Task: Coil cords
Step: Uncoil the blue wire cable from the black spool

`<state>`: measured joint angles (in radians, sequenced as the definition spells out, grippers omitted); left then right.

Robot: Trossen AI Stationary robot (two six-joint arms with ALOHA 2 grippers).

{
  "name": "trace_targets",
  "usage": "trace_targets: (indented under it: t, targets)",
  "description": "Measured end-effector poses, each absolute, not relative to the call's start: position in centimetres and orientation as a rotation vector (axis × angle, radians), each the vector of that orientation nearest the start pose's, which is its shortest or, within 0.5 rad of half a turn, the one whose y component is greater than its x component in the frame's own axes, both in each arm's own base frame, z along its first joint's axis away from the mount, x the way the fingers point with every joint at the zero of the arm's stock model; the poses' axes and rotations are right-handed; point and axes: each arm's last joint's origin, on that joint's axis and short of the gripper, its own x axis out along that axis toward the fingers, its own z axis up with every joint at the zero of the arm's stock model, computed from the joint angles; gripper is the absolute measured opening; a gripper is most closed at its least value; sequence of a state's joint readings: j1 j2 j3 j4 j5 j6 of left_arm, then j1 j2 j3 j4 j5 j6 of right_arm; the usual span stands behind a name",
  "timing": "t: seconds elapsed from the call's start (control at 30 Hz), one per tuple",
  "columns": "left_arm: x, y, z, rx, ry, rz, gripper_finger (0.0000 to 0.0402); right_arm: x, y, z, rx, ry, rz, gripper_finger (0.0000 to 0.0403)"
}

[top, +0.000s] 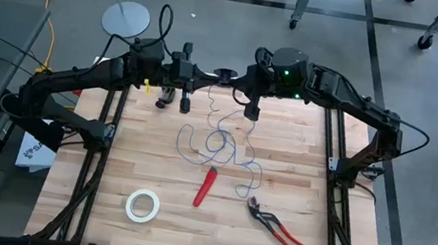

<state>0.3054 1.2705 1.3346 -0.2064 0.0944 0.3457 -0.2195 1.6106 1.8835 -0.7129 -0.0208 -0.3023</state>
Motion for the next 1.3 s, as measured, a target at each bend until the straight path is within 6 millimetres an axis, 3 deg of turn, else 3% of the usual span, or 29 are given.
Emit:
trace_targets:
  t: [0.2, 0.43, 0.63, 0.8, 1.03, 1.3]
  targets:
    - [26.2, 8.3, 41.8, 0.183, 0.177, 0.235, 0.0021, 32.6, -7.5, 45.3, -0.239, 0.463, -0.183, 0.0001]
    - [22.9, 8.2, 42.9, 0.205, 0.230, 0.388, 0.0081, 31.6, -9.4, 45.9, -0.174, 0.439, -0.276, 0.0001]
    - [20.8, 8.1, 43.8, 0.156, 0.208, 0.525, 0.0124, 31.7, -11.9, 46.9, 0.174, 0.244, -0.155, 0.0000]
    - [22.4, 9.0, 42.6, 0.040, 0.233, 0.462, 0.0142, 32.1, -13.8, 47.5, 0.329, 0.117, 0.003, 0.0000]
    - [25.3, 10.0, 41.9, 0.038, 0.167, 0.438, 0.0145, 31.8, -14.2, 48.4, 0.363, 0.047, 0.041, 0.0000]
    - [26.6, 11.3, 41.4, 0.068, 0.144, 0.441, 0.0145, 31.8, -14.1, 48.4, 0.360, 0.048, 0.053, 0.0000]
